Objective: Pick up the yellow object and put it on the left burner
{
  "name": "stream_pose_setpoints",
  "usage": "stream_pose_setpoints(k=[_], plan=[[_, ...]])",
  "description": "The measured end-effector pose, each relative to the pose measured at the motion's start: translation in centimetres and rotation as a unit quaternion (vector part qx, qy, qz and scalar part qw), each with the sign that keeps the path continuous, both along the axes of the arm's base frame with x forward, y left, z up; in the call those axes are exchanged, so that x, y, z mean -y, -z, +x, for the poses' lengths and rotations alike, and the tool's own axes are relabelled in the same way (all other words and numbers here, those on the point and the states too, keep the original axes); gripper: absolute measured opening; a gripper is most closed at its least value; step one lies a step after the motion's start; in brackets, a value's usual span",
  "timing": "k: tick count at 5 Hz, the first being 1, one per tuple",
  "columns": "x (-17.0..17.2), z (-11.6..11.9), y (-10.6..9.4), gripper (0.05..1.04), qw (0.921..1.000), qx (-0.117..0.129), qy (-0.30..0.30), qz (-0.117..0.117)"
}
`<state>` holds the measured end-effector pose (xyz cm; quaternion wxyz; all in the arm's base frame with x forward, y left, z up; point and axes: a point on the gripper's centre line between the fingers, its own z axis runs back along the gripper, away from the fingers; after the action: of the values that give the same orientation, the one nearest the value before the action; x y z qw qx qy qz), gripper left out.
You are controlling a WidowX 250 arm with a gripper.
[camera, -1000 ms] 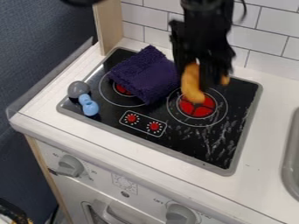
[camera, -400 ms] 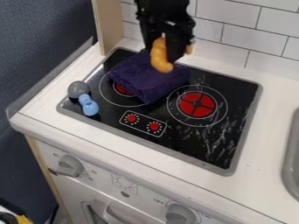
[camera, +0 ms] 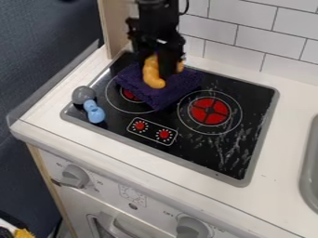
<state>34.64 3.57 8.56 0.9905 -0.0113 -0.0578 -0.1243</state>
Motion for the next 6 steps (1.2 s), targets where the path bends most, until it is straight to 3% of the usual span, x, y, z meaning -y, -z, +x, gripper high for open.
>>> stream_pose_setpoints(k=[1,2,3,4,5,6], plan=[[-0.7,0.5,1.7,0.651,1.0,-0.001,-0.001,0.001],[-0.8,1.0,2.4,0.724,1.0,0.006,-0.002,0.002],[-0.8,1.0,2.4,0.982,0.9999,0.005,-0.016,0.001],[-0.6,0.9,2.4,1.003,0.9998,0.006,-0.016,-0.006],[-0.3,0.6,0.7,1.0,0.999,0.031,-0.022,-0.025],[-0.6,0.5,-1.6,1.0,0.9984,0.047,-0.025,-0.018]])
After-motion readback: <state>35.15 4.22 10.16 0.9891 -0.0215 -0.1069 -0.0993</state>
